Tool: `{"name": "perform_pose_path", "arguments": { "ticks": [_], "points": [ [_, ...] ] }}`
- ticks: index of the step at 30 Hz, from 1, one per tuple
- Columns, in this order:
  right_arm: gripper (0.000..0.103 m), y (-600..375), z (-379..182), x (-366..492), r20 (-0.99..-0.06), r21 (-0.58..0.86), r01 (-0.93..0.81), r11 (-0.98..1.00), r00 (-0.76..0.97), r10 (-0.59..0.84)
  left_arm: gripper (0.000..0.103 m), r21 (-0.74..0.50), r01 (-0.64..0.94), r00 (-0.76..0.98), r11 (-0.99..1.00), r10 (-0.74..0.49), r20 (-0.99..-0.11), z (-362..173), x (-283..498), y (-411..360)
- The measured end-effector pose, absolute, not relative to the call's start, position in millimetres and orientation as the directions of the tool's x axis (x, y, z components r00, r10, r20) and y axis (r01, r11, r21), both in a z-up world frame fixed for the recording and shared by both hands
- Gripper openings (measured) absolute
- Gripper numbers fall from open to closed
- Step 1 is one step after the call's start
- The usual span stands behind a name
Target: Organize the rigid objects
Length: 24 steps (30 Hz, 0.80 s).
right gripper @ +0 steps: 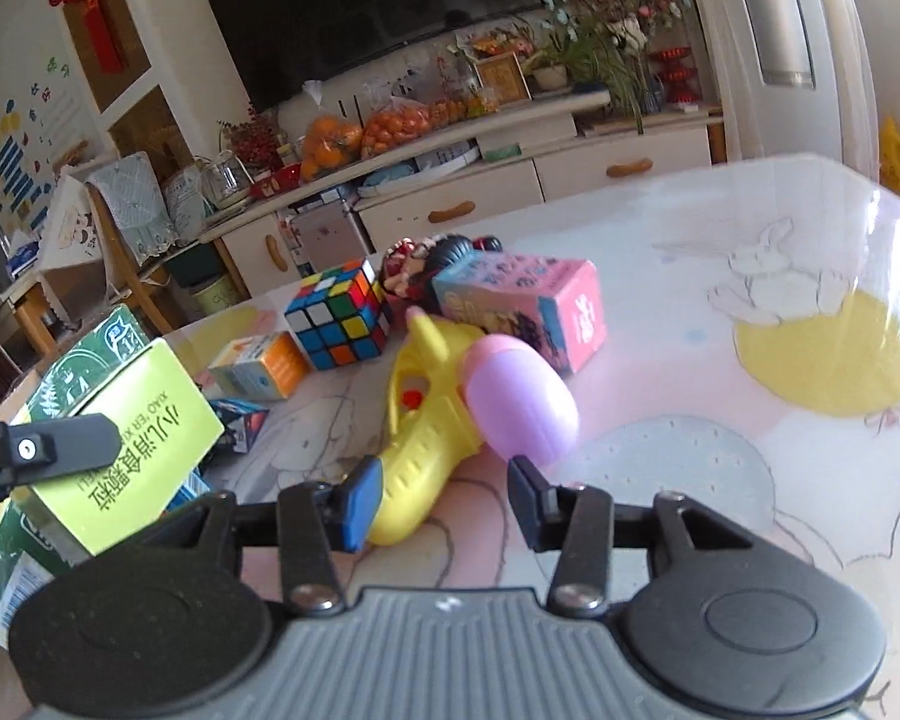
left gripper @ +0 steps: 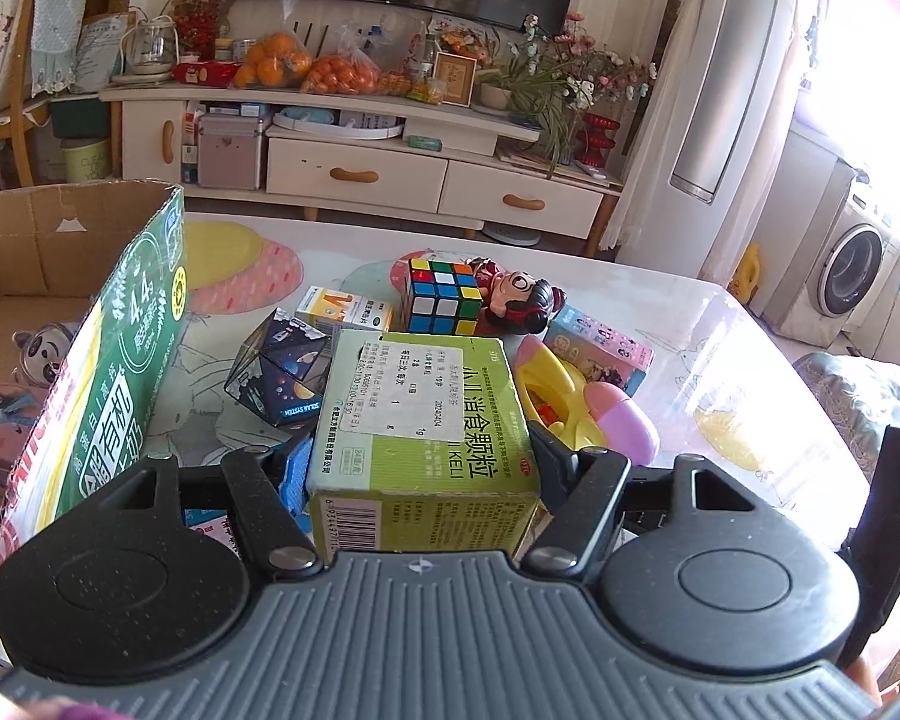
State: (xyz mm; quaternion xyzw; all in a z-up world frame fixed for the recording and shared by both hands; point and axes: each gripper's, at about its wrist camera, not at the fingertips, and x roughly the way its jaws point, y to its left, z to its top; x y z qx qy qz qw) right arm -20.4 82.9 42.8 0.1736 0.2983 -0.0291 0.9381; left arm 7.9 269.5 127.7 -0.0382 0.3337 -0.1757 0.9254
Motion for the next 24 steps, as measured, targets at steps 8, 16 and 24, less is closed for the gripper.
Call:
{"name": "perform_pose_path", "arguments": {
  "ticks": [8, 16, 24],
  "points": [
    [0.096, 80, 52, -10, -0.535, 0.19, 0.2, 0.961, 0.842, -0.069, 0.086, -0.205, 0.303, 0.715, 0.931, -0.364, -0.597, 131, 6, 268],
    [0.102, 86, 40, 25, -0.578, 0.157, 0.18, 0.971, 0.814, -0.058, 0.086, -0.208, 0.295, 0.714, 0.933, -0.359, -0.6, 130, 9, 266],
    [0.086, 87, 27, 33, -0.622, 0.086, 0.177, 0.981, 0.778, -0.086, 0.086, -0.215, 0.286, 0.713, 0.934, -0.357, -0.603, 130, 12, 266]
  ]
}}
